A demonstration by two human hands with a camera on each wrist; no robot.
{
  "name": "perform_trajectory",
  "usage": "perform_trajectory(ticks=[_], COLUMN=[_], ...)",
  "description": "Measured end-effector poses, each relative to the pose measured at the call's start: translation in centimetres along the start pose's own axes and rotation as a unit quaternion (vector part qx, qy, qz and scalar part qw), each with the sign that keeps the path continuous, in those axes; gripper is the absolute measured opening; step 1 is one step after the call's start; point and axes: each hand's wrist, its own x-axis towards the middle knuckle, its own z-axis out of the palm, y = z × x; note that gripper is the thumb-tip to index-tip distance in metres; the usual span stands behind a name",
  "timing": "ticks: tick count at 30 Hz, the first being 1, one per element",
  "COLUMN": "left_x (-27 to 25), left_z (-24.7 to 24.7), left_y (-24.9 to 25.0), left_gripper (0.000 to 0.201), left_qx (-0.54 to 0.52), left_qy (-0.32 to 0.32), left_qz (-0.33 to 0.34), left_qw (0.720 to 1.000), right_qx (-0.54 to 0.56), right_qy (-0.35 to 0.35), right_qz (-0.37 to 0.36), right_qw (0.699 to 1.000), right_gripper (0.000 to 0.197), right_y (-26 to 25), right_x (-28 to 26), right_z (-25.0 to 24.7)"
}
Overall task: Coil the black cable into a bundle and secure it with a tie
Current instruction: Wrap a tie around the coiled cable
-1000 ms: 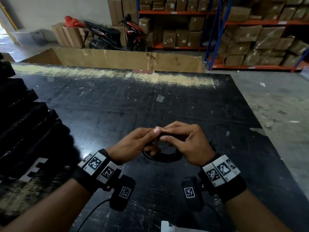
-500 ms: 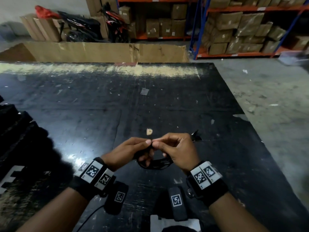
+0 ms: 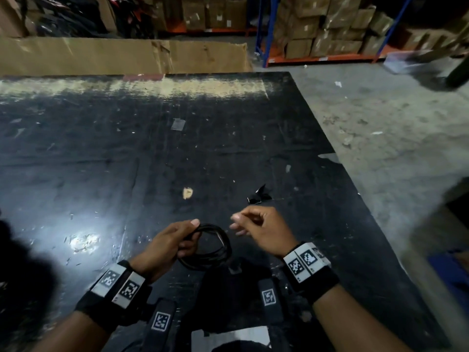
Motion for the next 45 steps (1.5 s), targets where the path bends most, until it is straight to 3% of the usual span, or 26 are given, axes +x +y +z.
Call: perform_trajectory(ticks=[3,5,9,14,18,20,24,28,30,36,39,42,45], left_x=[0.5,0.7,1.1,1.2,1.1,1.0,1.0,1.4,1.7,2.4,2.7,3.1,3.6], left_z=[-0.6,-0.9,-1.2,-0.9,-0.4,-0.2,0.1,0.3,0.5,1.5,2.6,3.2,3.4], left_y=[-0.1,-0.1,-0.1,-0.2,-0.1,-0.2,-0.3,-0.2,0.1,1.4,2.3,3.0,3.4], left_gripper=[0.032,0.034,0.037,0.038,0.039,0.038,0.039,0.039,0.04,0.038,0.035,0.036,0.041], left_qx=[0.008,-0.003,-0.007,-0.008,-0.015,-0.01,-0.009,-0.002,0.01,0.085,0.092,0.107,0.178], left_qy=[0.036,0.052,0.06,0.074,0.084,0.082,0.083,0.087,0.091,0.119,0.145,0.174,0.232], left_qz=[-0.01,-0.021,-0.032,-0.029,-0.031,-0.029,-0.021,-0.015,-0.001,0.083,0.12,0.16,0.214], left_qw=[0.999,0.998,0.998,0.997,0.996,0.996,0.996,0.996,0.996,0.986,0.978,0.966,0.932], right_qx=[-0.182,-0.257,-0.302,-0.351,-0.365,-0.33,-0.264,-0.225,-0.189,-0.102,0.013,0.184,0.285], right_qy=[0.126,0.153,0.152,0.09,0.058,0.081,0.133,0.094,0.084,0.156,0.19,0.156,0.128], right_qz=[0.025,0.056,0.092,0.04,0.034,0.043,0.024,-0.024,-0.036,-0.049,-0.033,0.002,0.031], right_qw=[0.975,0.952,0.937,0.931,0.929,0.94,0.955,0.97,0.978,0.981,0.981,0.971,0.949], right_gripper=[0.013,0.009,0.012,0.044,0.014,0.004,0.009,0.036,0.029,0.011,0.012,0.008,0.012], right_y=[2.9,3.8,4.2,3.5,3.0,2.5,1.5,0.2,-0.3,-1.8,-3.5,-5.9,-7.8], right_x=[2.5,4.0,7.2,10.6,12.4,12.7,12.4,11.2,10.4,7.4,5.3,2.7,0.7], right_z=[-4.4,-6.6,-7.7,-7.1,-7.2,-7.3,-7.9,-8.4,-8.3,-6.8,-5.2,-2.9,-0.6])
